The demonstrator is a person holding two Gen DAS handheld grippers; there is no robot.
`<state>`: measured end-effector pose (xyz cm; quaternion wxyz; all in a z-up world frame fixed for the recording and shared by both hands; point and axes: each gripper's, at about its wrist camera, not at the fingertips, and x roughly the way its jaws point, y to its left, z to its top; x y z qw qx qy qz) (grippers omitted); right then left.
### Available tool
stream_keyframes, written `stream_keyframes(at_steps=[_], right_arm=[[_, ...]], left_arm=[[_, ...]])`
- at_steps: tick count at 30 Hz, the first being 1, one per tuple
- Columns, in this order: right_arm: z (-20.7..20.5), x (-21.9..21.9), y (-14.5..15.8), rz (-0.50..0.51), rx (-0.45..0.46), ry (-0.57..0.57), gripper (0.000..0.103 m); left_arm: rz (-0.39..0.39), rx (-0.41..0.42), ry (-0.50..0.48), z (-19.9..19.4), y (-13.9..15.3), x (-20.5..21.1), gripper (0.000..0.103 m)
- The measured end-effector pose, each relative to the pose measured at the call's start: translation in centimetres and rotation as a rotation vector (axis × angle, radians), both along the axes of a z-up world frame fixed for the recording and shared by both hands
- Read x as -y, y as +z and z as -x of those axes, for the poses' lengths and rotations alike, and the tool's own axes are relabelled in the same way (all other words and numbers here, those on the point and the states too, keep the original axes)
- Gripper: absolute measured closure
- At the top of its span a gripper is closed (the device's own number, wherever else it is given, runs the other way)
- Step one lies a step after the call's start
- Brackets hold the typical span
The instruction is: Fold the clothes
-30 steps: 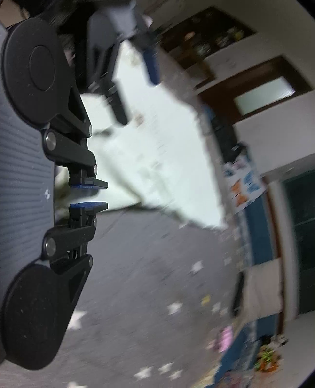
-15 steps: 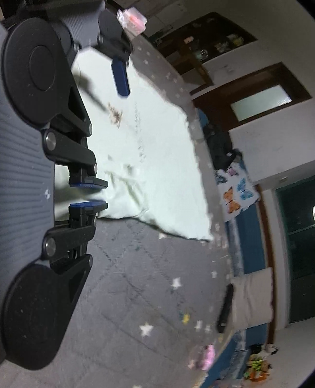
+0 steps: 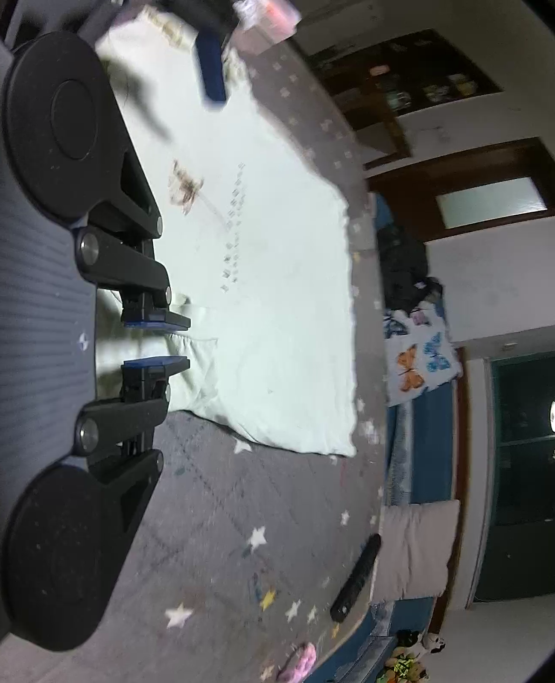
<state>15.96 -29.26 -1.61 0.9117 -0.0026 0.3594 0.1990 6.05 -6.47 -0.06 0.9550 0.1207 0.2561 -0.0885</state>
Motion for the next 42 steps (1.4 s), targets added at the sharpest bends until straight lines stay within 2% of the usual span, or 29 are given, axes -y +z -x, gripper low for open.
stream_keyframes(at_steps=[3,7,10,15,17,20,23,26,28,31,35,42], right_arm=[[-0.5,-0.3,-0.2,0.005,-0.003,-0.002,0.088],[0.2,-1.3,0.7,0.021,0.004,0.029,0.087],[0.9,-2.5,1.5,0.026,0.015,0.075,0.079],[2.2,-6.4,2.7,0.021,0.024,0.217,0.073],[2.9,-8.4,2.9,0.024,0.023,0.288,0.067],[4.1,-11.6,2.9,0.037,0.027,0.395,0.066],[5.1,-14.5,2.8,0.043,0.019,0.484,0.065],[6.3,-17.2,2.6,0.055,0.014,0.558,0.064],[6.9,-18.8,2.4,0.060,0.012,0.600,0.064],[7.8,-20.9,2.2,0.065,0.012,0.659,0.064],[8.9,-22.8,1.6,0.083,0.023,0.707,0.064],[9.3,-23.9,0.8,0.102,0.017,0.697,0.064]], left_arm=[[0.016,0.004,0.085,0.7,0.4,-3.0,0.001],[0.035,0.006,0.217,1.6,0.9,-7.3,0.008],[0.053,0.001,0.335,2.3,1.0,-10.9,0.011],[0.104,-0.033,0.518,3.1,0.8,-16.4,0.017],[0.135,-0.052,0.563,3.6,0.6,-18.2,0.020],[0.185,-0.081,0.618,4.5,0.3,-20.7,0.026],[0.225,-0.104,0.622,5.0,-0.1,-21.6,0.035],[0.241,-0.115,0.597,5.0,-0.2,-21.7,0.047],[0.259,-0.126,0.574,4.9,-0.5,-21.9,0.059],[0.286,-0.137,0.551,5.0,-0.8,-22.3,0.069],[0.320,-0.140,0.557,5.3,-0.7,-22.8,0.071],[0.324,-0.133,0.551,5.6,-0.8,-22.8,0.070]])
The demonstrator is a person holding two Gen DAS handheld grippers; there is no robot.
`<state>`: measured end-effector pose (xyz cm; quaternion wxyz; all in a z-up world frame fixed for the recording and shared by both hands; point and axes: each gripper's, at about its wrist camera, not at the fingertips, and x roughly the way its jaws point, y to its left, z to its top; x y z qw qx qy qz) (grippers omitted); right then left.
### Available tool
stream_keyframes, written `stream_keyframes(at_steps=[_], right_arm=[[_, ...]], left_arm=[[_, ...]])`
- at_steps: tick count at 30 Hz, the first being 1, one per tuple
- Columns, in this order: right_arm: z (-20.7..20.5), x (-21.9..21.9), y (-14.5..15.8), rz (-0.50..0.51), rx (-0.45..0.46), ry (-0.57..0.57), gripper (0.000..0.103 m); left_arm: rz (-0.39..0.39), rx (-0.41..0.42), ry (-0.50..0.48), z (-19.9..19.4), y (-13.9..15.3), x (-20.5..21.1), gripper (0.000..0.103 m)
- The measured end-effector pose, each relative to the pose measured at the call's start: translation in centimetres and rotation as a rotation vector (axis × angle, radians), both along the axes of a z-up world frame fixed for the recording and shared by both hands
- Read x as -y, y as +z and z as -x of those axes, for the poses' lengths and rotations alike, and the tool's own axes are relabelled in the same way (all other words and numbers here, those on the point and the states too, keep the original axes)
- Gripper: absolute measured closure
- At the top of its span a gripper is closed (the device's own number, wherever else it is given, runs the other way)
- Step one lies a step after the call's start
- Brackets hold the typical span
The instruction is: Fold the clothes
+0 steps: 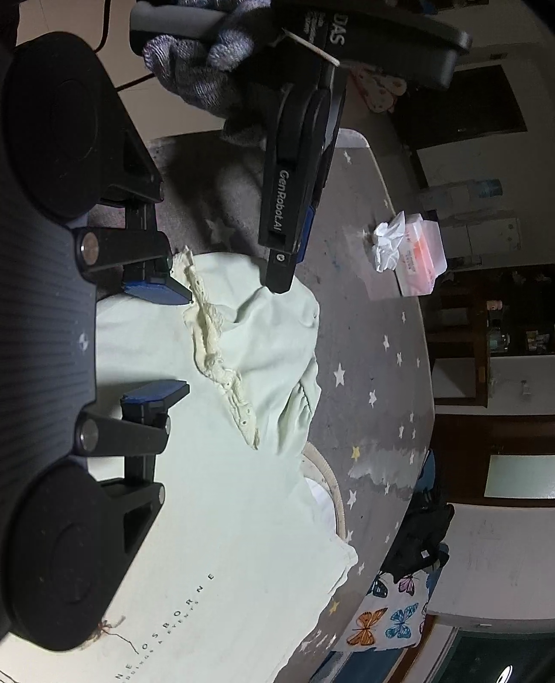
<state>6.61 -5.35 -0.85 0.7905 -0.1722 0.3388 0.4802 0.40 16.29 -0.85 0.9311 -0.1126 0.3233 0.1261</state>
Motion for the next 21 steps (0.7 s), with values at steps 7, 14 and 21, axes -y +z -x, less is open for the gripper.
stream_keyframes(at_steps=[7,14,21], right_arm=[[-0.4,0.3,-0.1,0.002,0.000,-0.048,0.064],[-1.1,0.9,-0.5,-0.037,-0.040,-0.055,0.064],[-2.9,3.7,0.1,-0.078,-0.082,-0.151,0.064]], left_arm=[[0.052,0.049,-0.026,0.1,0.5,-0.4,0.100],[0.061,0.189,-0.173,1.0,3.5,2.2,0.101],[0.045,0.232,-0.366,0.7,3.5,5.9,0.101]])
